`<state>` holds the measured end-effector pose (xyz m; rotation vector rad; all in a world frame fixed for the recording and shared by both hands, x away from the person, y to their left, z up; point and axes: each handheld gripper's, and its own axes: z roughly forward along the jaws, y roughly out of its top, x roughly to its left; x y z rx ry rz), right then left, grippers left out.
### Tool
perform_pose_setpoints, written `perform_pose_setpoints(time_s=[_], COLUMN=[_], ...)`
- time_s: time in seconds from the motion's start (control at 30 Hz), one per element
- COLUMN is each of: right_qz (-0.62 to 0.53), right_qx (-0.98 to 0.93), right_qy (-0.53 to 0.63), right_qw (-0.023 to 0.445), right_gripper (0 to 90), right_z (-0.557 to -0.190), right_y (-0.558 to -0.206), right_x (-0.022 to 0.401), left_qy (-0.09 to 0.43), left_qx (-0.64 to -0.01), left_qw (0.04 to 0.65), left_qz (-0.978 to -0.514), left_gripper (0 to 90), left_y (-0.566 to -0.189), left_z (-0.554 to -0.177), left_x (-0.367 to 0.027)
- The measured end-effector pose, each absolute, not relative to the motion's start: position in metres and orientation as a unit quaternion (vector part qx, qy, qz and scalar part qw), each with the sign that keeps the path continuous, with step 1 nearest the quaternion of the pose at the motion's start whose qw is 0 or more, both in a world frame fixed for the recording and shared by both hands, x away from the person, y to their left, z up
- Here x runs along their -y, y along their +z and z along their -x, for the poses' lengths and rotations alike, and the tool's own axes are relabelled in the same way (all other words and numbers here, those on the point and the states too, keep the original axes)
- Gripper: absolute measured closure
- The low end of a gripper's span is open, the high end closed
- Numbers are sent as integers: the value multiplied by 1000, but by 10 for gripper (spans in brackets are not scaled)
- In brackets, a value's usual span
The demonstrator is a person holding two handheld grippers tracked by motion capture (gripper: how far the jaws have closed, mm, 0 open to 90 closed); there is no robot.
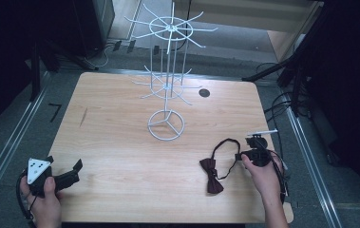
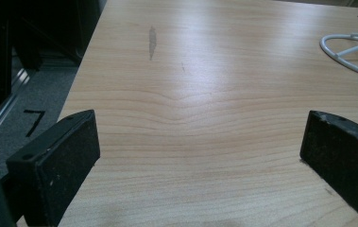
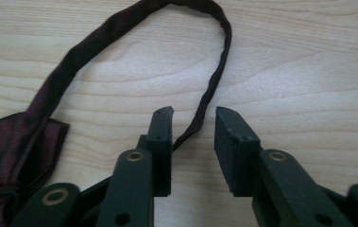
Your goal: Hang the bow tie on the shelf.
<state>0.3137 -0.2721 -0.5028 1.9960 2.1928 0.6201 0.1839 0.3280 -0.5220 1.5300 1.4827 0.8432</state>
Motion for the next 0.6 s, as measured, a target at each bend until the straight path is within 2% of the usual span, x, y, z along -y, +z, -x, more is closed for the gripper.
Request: perform_pose_setpoints(time_s=[0.27,0.6], right_qz=[-665,-661], right_qx=[-718,-728], right_qy=[191,172], right_qw=[68,62], right_gripper=[746,786], right_z=[-321,-325], right_y=[-505,-511], right_x=[266,257], left_qy=[335,335], left_qx=[-589,-590], left_qw=[412,412], left_qz=[-608,-608], left_gripper=[0,0], left_y=[-522,-522], left_z=[-184,-184], left_x=[-328,-328])
